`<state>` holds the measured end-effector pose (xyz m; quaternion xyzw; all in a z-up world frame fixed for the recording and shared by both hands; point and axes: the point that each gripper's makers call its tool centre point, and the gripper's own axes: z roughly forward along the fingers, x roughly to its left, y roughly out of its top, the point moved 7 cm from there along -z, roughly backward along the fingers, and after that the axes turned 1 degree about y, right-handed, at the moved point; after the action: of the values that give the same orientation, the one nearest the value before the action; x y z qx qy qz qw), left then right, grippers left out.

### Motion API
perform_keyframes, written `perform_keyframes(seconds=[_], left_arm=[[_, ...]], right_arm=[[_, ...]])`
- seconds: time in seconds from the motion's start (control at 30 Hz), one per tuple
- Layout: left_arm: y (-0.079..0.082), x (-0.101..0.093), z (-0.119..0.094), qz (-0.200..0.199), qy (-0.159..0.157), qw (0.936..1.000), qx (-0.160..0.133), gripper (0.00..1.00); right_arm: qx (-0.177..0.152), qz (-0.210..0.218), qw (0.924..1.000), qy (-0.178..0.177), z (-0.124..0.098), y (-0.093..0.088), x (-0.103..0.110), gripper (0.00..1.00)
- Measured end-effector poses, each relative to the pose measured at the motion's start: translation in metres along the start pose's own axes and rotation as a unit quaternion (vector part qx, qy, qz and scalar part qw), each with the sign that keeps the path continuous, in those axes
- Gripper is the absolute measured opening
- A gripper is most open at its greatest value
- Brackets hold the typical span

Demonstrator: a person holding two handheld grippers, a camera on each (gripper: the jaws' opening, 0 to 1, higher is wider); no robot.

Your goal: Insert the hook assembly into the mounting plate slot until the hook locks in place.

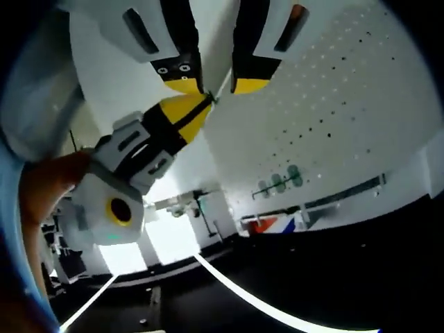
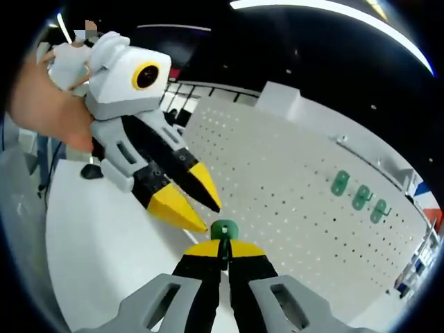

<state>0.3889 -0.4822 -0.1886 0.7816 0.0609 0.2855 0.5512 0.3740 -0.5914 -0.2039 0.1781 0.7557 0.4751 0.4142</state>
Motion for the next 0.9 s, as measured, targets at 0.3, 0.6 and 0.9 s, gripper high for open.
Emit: perform_keyframes(seconds=[0.3, 0.6, 0.9], left_arm=[[-0.004, 0.004, -0.009, 0.018, 0.023, 0.9995, -0.011, 0.22], [-0.013, 0.008, -0.019, 0.011, 0.043, 0.9989, -0.012, 0.31], [-0.018, 0.015, -0.034, -0.002, 0.067, 0.9977, -0.015, 0.37]], right_arm=[[0.004, 0.003, 1.0, -0.005, -0.004, 0.0, -0.004, 0.01], [0.005, 0.011, 0.9998, -0.018, -0.011, 0.0, -0.012, 0.01], [0.006, 0.022, 0.9989, -0.042, -0.021, -0.003, -0.028, 0.01]])
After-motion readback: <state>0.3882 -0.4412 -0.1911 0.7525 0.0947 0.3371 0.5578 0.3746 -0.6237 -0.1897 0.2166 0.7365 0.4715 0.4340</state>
